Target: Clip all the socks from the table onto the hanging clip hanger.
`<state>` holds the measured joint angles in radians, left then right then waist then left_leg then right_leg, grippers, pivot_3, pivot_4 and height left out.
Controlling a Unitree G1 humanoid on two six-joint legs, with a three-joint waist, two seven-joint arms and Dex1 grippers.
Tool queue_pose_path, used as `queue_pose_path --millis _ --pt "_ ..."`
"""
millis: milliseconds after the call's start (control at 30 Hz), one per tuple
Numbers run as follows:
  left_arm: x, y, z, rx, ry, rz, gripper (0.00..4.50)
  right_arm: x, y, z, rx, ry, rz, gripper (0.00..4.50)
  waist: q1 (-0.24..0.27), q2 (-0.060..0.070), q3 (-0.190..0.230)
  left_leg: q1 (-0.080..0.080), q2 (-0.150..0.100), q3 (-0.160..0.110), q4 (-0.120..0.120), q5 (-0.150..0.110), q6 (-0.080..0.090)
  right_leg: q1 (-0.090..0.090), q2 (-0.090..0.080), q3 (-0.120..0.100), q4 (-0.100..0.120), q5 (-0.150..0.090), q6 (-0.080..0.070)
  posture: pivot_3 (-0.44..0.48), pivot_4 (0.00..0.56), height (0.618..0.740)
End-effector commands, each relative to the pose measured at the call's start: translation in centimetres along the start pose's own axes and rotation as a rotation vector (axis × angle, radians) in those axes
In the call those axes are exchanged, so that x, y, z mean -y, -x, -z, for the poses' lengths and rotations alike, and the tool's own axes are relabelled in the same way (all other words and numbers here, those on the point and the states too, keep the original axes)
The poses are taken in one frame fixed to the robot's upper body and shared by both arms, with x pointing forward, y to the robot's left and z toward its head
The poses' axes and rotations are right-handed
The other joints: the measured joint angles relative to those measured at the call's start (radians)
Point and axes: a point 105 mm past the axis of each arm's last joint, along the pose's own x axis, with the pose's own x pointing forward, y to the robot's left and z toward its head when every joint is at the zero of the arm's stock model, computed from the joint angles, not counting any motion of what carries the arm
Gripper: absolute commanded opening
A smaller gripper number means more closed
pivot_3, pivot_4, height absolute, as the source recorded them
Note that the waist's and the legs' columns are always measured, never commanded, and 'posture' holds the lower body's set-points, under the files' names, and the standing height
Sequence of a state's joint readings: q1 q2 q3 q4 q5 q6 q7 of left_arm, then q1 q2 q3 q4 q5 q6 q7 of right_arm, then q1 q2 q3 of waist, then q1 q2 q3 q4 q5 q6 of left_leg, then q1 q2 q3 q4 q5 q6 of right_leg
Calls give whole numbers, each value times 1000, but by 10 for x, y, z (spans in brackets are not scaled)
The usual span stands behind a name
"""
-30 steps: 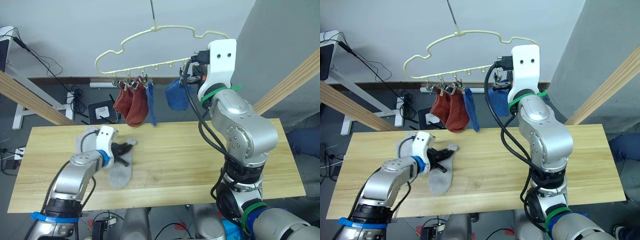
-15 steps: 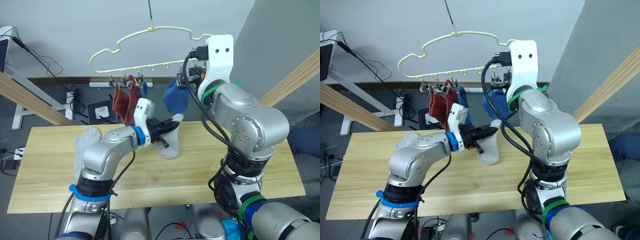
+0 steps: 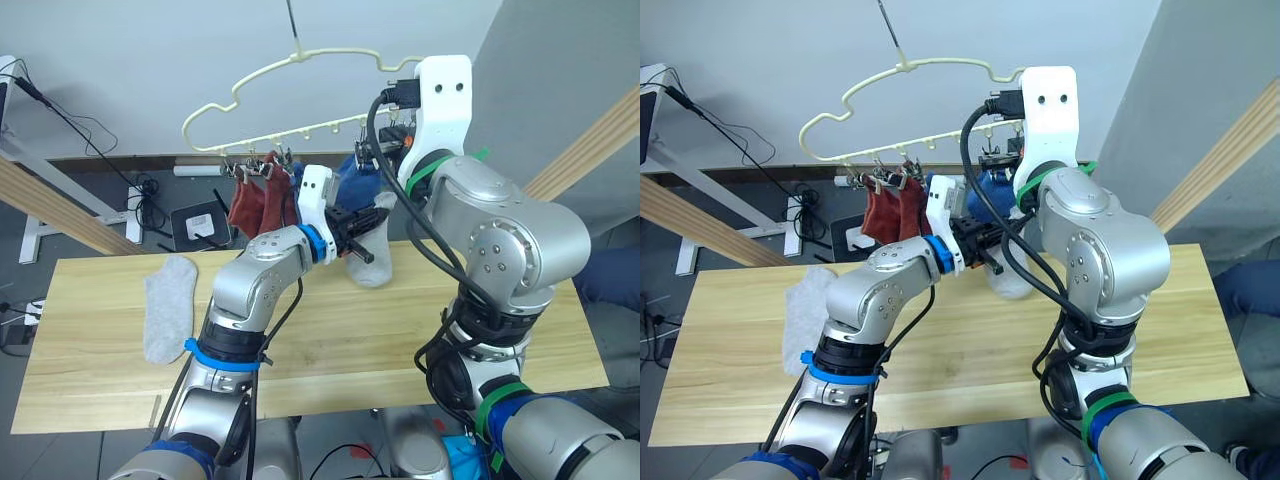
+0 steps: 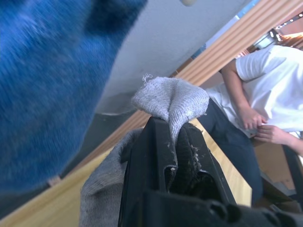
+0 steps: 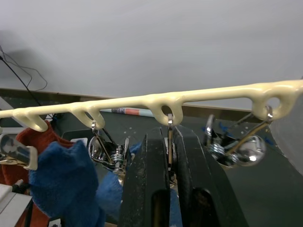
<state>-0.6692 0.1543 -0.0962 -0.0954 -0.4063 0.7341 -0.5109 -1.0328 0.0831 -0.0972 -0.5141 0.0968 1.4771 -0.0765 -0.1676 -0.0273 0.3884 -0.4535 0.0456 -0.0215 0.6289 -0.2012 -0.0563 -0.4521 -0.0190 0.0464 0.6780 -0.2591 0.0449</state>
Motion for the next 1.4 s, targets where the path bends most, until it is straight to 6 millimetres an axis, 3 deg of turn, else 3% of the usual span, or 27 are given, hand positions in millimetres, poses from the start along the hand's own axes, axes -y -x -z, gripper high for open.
queue_pose_path --millis 33,467,867,1100,1200,1400 --pt "0 0 -13 51 -33 -10 6 0 5 -12 48 -1 13 0 -1 0 0 0 0 0 0 0 0 0 0 0 0 0 0 -347 430 740" --pt "-5 -1 -37 143 -6 -37 6 -3 4 -11 44 -10 9 0 -1 0 0 0 0 0 0 0 0 0 0 0 0 0 0 -340 426 740" --pt "-6 -2 -45 176 23 -45 6 -3 3 -10 38 -15 12 0 -1 0 0 0 0 0 0 0 0 0 0 0 0 0 0 -340 426 740" --pt "-6 -3 -49 192 42 -46 6 8 1 -4 26 -21 9 0 0 0 0 0 0 0 0 0 0 0 0 0 0 0 0 -336 429 740" --pt "-5 -3 -49 188 42 -43 0 8 1 -3 21 -31 -1 861 0 0 0 0 0 0 0 0 0 0 0 0 0 0 0 -336 429 740" --pt "-5 -4 -48 186 47 -44 0 9 1 -3 23 -30 15 3119 -2 0 0 0 0 0 0 0 0 0 0 0 0 0 0 -337 429 740"
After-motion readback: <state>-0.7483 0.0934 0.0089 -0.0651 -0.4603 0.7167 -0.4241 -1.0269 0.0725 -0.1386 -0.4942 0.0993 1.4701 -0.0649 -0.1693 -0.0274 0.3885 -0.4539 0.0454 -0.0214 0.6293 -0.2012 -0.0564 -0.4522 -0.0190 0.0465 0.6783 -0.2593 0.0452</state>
